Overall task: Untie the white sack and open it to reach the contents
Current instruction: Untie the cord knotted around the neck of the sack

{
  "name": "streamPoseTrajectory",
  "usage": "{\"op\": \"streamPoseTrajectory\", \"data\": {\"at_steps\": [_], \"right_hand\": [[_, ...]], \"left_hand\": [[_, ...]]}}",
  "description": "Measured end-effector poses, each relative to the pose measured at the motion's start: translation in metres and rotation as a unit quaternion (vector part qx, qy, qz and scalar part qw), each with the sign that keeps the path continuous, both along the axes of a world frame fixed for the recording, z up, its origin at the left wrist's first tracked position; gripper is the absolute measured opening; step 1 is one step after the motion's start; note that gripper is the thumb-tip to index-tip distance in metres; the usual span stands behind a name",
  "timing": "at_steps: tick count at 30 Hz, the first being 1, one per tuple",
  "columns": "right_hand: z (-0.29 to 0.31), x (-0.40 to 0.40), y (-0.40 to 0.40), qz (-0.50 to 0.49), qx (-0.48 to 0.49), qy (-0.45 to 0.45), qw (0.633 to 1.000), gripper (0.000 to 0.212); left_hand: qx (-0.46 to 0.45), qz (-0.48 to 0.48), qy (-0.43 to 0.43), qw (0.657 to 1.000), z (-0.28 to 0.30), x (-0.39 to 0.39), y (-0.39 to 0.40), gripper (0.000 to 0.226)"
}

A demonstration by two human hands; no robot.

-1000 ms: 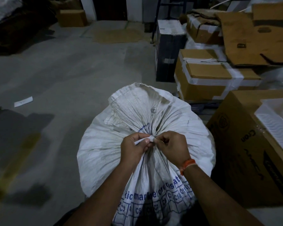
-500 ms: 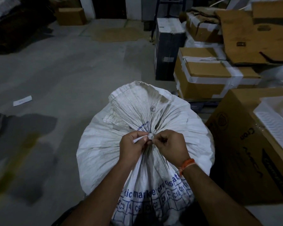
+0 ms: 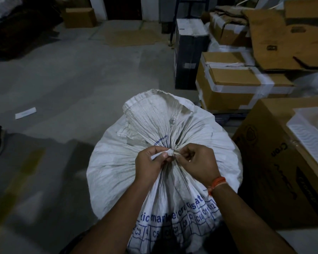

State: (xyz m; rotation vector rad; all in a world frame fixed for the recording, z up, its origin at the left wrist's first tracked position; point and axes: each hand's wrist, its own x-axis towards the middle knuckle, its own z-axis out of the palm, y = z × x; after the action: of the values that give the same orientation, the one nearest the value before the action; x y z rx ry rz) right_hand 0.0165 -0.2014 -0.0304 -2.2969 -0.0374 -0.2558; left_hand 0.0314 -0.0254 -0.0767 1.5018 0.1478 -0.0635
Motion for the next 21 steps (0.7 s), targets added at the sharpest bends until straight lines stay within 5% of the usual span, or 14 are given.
{"op": "streamPoseTrajectory", "data": {"at_steps": [10, 15, 21], "right_hand": [[-0.007, 0.002, 0.008, 0.01, 0.009, 0.001, 1.0, 0.005], [-0.009, -0.001, 0.004, 0.077, 0.076, 0.077, 0.991, 0.045], [-0.012, 0.003, -0.001, 0.082, 0.194, 0.111, 0.971, 0.022]], "left_hand": [[-0.003, -0.029, -0.012, 0.999, 0.003, -0.008, 0.002, 0.011], [0.018, -0.039, -0.009, 0.999, 0.002, -0.007, 0.002, 0.015], [-0.064, -0.024, 0.083, 0.994, 0.012, -0.006, -0.002, 0.02]]}}
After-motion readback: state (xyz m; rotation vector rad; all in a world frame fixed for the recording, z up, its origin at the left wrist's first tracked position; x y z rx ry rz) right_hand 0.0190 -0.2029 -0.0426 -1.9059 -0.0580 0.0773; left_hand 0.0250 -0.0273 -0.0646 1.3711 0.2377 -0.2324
